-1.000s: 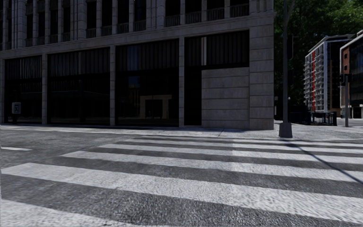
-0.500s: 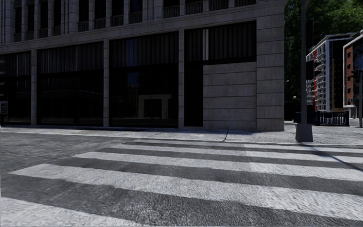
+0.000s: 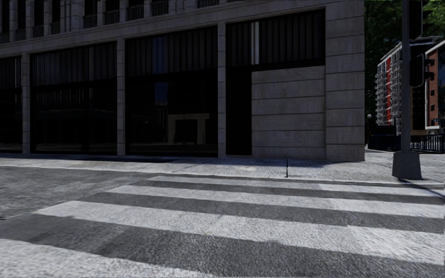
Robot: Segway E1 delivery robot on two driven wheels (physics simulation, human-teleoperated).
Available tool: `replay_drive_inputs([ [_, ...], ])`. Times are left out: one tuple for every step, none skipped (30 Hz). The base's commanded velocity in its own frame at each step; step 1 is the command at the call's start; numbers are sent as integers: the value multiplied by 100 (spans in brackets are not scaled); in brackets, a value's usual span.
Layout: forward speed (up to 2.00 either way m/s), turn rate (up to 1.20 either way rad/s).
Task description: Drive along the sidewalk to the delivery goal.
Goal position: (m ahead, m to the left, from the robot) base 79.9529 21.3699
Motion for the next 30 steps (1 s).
replay_drive_inputs([
  [200,0],
  [200,0],
  [200,0],
  [200,0],
  [200,0],
  [200,0],
  [200,0],
  [200,0],
  [200,0],
  [200,0],
  [200,0],
  [200,0],
  [200,0],
  [200,0],
  [200,0],
  [200,0],
  [200,0],
  [200,0],
  [200,0],
  [200,0],
  [200,0],
  [200,0],
  [200,0],
  [200,0],
  [200,0],
  [200,0],
  [200,0],
  [200,0],
  [200,0],
  [200,0],
])
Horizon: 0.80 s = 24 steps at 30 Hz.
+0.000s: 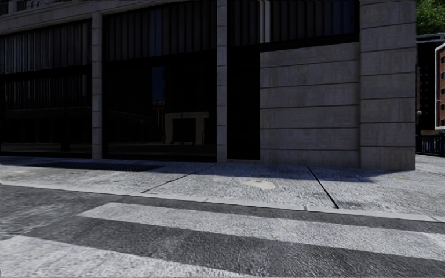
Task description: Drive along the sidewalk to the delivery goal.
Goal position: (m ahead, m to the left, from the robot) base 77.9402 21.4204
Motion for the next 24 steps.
replay_drive_inputs([
  [200,0],
  [200,0],
  [200,0],
  [200,0],
  [200,0],
  [200,0],
  [200,8],
  [200,14],
  [200,14],
  [200,18],
  [200,24],
  [200,24],
  [200,29],
  [200,37],
  [200,42],
  [200,42],
  [200,46],
  [200,48],
  [200,49],
  [200,49],
  [200,49],
  [200,49],
  [200,49],
  [200,49],
])
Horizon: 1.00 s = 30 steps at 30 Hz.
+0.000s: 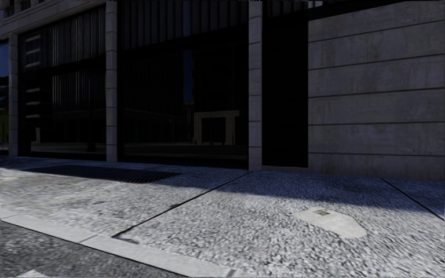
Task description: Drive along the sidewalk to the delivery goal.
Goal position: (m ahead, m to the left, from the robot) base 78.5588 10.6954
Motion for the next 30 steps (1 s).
replay_drive_inputs([
  [200,49],
  [200,49],
  [200,49],
  [200,49],
  [200,49],
  [200,49],
  [200,49],
  [200,49],
  [200,49],
  [200,49],
  [200,49],
  [200,49],
  [200,49],
  [200,49],
  [200,49],
  [200,49],
  [200,49],
  [200,49],
  [200,49],
  [200,49],
  [200,49],
  [200,49],
  [200,49],
  [200,50],
  [200,50],
  [200,51],
  [200,52],
  [200,53],
  [200,53],
  [200,53],
])
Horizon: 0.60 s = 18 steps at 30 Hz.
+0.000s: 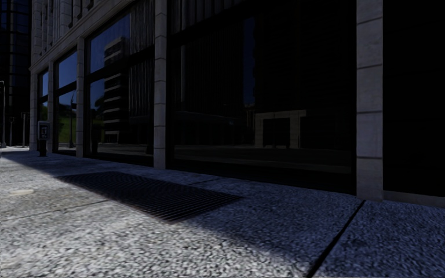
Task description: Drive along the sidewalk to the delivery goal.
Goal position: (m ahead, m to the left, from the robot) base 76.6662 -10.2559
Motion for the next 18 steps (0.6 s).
replay_drive_inputs([
  [200,54],
  [200,54],
  [200,54],
  [200,55],
  [200,55],
  [200,55],
  [200,55],
  [200,56],
  [200,56],
  [200,56],
  [200,56],
  [200,56],
  [200,56],
  [200,56],
  [200,56],
  [200,56],
  [200,56],
  [200,56],
])
